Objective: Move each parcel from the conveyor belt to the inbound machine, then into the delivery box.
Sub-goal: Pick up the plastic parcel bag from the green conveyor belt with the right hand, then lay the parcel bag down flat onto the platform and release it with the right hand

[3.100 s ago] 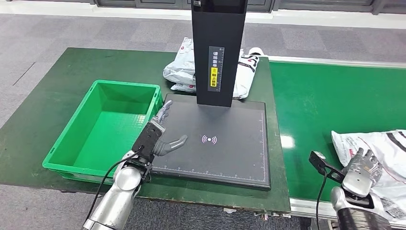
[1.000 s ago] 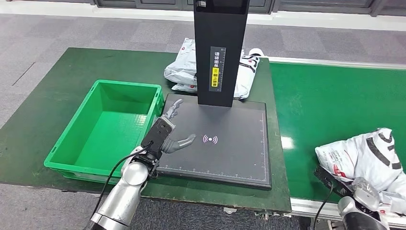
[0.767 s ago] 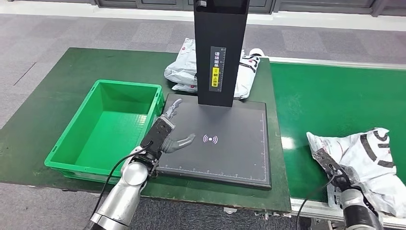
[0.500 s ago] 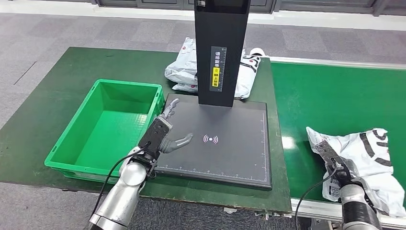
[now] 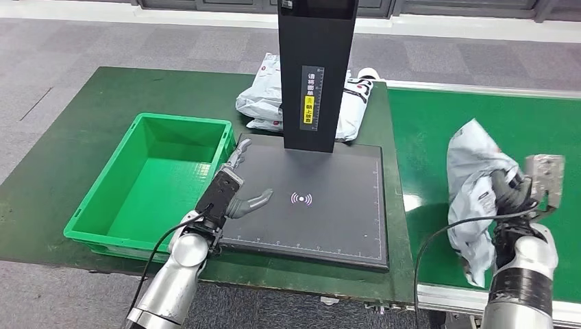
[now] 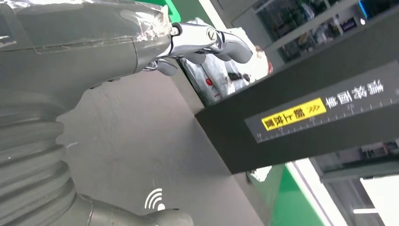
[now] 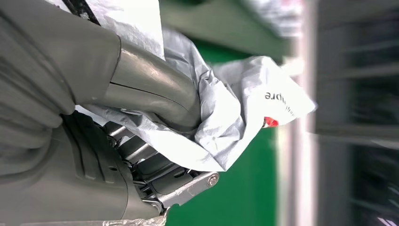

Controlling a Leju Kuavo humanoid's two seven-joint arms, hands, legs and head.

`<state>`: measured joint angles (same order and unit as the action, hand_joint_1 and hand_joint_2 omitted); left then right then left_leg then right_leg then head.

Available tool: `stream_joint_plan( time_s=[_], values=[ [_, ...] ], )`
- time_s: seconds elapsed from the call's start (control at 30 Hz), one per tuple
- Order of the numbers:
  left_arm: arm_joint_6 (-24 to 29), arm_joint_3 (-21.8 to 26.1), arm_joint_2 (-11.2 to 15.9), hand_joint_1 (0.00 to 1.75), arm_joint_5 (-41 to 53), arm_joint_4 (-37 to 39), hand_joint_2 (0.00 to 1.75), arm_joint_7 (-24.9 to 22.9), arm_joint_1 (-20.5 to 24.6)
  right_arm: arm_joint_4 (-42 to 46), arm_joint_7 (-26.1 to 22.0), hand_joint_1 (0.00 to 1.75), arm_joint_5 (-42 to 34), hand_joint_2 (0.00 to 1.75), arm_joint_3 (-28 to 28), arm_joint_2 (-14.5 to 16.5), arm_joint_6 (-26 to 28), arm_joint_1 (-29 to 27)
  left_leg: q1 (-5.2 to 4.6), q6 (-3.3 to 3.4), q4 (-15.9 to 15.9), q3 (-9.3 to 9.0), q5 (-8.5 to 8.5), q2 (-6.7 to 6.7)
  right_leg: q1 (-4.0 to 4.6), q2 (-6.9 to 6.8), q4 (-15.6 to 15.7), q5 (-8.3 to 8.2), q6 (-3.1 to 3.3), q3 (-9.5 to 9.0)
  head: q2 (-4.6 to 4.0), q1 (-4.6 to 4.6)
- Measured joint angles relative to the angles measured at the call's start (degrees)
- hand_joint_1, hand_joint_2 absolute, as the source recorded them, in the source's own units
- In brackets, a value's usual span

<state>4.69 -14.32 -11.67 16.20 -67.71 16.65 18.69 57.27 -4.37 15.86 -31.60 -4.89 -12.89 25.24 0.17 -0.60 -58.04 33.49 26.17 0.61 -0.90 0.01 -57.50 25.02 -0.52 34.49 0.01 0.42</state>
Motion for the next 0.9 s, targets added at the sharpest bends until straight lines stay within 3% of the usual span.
stream_joint_plan(
  time_s=[0.07, 0.13, 0.2, 0.4, 0.9],
  values=[
    [0.70, 0.23, 0.03, 0.00, -0.26, 0.03, 1.75, 0.41, -0.16, 2.09, 0.12, 1.75, -8.51, 1.75, 0.71, 0.15, 1.66, 1.62, 0.00, -0.01, 0.00, 0.02, -0.01, 0.01, 0.00, -0.01, -0.02, 0.00, 0.00, 0.00, 0.01, 0.00],
    [1.87, 0.44, 0.40, 0.00, -1.49, 0.02, 1.75, 1.12, -0.68, 3.31, -0.84, 1.75, -20.48, 1.75, 6.17, -1.01, 5.57, 5.93, -0.01, -0.01, -0.01, 0.05, -0.04, 0.06, -0.01, -0.04, -0.03, -0.01, 0.00, 0.03, 0.01, 0.00],
    [2.64, 0.50, 0.85, 0.00, -2.59, -0.04, 1.75, 1.53, -1.19, 3.21, -1.77, 1.75, -27.24, 1.75, 12.20, -2.61, 8.47, 9.68, -0.01, 0.00, -0.01, 0.08, -0.06, 0.14, -0.02, -0.11, -0.03, -0.01, 0.00, 0.06, 0.00, 0.00],
    [3.90, 0.50, 1.49, 0.00, -3.89, -0.19, 1.75, 2.04, -1.79, 2.38, -1.25, 1.75, -29.59, 1.75, 16.95, -3.73, 9.11, 12.92, -0.02, -0.01, -0.01, 0.21, -0.06, 0.14, -0.04, -0.08, -0.04, -0.03, 0.01, 0.15, 0.01, 0.02],
    [5.47, -2.66, 2.64, 0.00, -8.64, 0.32, 1.75, 3.80, -2.49, -9.61, 2.72, 1.75, -29.49, 1.75, 35.77, -3.41, 10.24, 29.42, 0.01, -0.10, -0.01, 0.22, -0.15, 0.14, 0.00, -0.07, -0.07, -0.07, 0.05, 0.23, 0.00, 0.00]
  ],
)
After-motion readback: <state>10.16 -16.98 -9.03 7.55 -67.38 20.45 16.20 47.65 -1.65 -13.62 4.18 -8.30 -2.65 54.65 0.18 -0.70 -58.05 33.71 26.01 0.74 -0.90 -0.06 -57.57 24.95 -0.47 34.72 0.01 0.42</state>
